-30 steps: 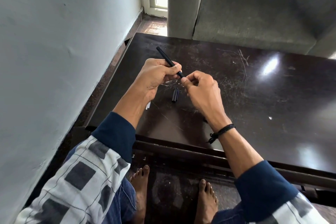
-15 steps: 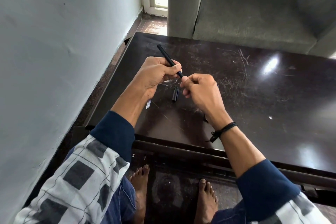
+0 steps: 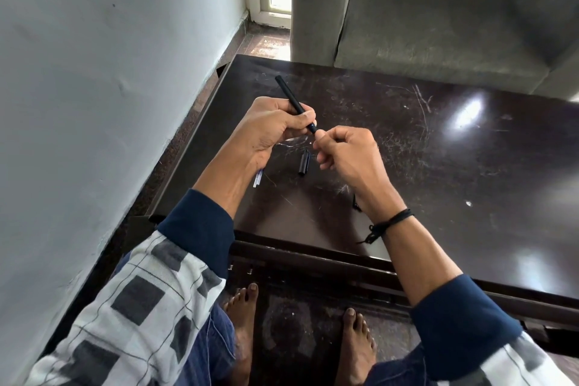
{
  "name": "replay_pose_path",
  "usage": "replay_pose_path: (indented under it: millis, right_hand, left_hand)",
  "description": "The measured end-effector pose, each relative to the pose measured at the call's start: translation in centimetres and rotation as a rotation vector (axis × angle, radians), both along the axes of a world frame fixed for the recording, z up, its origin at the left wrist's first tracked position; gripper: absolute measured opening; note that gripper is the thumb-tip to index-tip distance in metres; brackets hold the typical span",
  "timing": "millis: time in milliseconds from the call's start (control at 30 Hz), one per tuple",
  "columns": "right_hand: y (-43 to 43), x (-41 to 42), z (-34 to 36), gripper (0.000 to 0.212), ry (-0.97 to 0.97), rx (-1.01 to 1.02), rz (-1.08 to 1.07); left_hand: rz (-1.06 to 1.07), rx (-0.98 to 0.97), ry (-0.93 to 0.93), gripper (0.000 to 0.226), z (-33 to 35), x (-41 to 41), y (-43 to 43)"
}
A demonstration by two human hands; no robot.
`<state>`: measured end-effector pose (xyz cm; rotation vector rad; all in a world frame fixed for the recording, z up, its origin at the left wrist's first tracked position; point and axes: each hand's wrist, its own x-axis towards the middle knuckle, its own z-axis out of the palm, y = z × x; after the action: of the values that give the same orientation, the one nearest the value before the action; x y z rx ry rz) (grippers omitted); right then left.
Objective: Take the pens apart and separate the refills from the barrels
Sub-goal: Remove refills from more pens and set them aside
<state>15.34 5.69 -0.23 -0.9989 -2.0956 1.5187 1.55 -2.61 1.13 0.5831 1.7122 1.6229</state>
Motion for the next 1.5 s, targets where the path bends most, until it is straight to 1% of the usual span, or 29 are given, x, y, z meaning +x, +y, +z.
replay_pose_path:
  millis: [67,100,133,267,333,367,500,567,633,667,700,767,833,867,933,1000,1100,1200,1300,1367,1400,1500]
  right_hand:
    - [0.1,0.1,0.2,0.033,0.071,-0.18,0.035]
    - [0.1,0.1,0.2,0.033,0.074,-0.213,0.045]
    - [0.1,0.0,0.1,0.034,0.063,-0.198,0.046]
    - [-0.1,-0.2,-0.3,0.032,-0.071,0.153,0.008]
    - [-0.2,-0.2,-0.3,0.032,-0.082,0.17,0.001]
    - [-0.1,-0.2,-0.2,0.033,-0.057,0.114,0.004]
    - [0.2,0.0,0.1,0.032,0.087,-0.229,0.052]
    - [0.1,0.0,0.1,0.031,0.105,-0.31,0.075]
    - [0.2,-0.2,-0.2,0.036,0.085,-0.305,0.048]
    - [0.3,-0.3,-0.5,0.038,0.051,-0.243,0.016]
    - [0.4,-0.4,-0.8,0.038,-0.003,-0.136,-0.016]
    - [0.6,-0.4,-1.5,0.03,-0.149,0.167,-0.036]
    - [0.5,0.0,-1.9,0.021,-0.259,0.431,0.055]
    - [0.3,0.0,-2.1,0.024,-0.284,0.514,0.138]
    - [0.0,0.0,-2.8,0.036,-0.324,0.612,0.304]
    - [-0.3,0.0,-3.4,0.041,-0.4,0.689,0.395]
    - [-0.2,0.2,-3.6,0.036,-0.422,0.741,0.37]
    - [0.0,0.4,-3.2,0.022,-0.418,0.768,0.32]
    - [0.1,0.4,-3.2,0.016,-0.443,0.781,0.294]
    - [0.0,0.3,-3.3,0.014,-0.387,0.728,0.253]
    - [0.2,0.2,-3.1,0.013,-0.334,0.65,0.211]
    - [0.7,-0.1,-2.3,0.01,-0.208,0.323,0.075]
  left_hand:
    - [0.001,0.005,-0.001,0.005,0.1,0.0,0.0]
    - [0.004,0.005,-0.002,0.005,0.1,0.0,0.0]
    - [0.011,0.003,-0.001,0.005,0.2,0.1,-0.1]
    - [0.033,0.0,-0.008,0.006,0.2,0.1,-0.1]
    - [0.024,-0.005,-0.004,0.005,0.1,0.1,-0.1]
    - [0.015,-0.005,0.0,0.005,0.2,0.2,-0.1]
    - [-0.016,0.01,0.008,0.006,0.4,0.2,-0.1]
    - [-0.012,0.013,0.001,0.008,0.4,0.2,-0.2]
    - [0.019,0.015,-0.012,0.008,0.4,0.0,-0.3]
    - [0.051,0.021,-0.024,0.007,0.4,-0.1,-0.3]
    - [0.089,0.03,-0.041,0.005,0.5,-0.3,-0.3]
    - [0.159,0.053,-0.08,0.003,0.5,-0.8,-0.5]
    - [0.191,0.063,-0.1,0.004,0.5,-1.2,-0.6]
    - [0.193,0.067,-0.104,0.004,0.4,-1.3,-0.6]
    - [0.182,0.073,-0.11,0.004,0.4,-1.1,-0.6]
    - [0.162,0.07,-0.105,0.004,0.5,-0.9,-0.6]
    - [0.149,0.059,-0.094,0.005,0.5,-0.9,-0.7]
    - [0.147,0.049,-0.09,0.005,0.4,-1.1,-0.8]
    - [0.138,0.043,-0.076,0.005,0.3,-1.0,-0.7]
    - [0.133,0.038,-0.057,0.005,0.3,-0.9,-0.7]
    - [0.132,0.037,-0.05,0.005,0.4,-0.9,-0.7]
    - [0.138,0.032,-0.037,0.005,0.3,-1.0,-0.6]
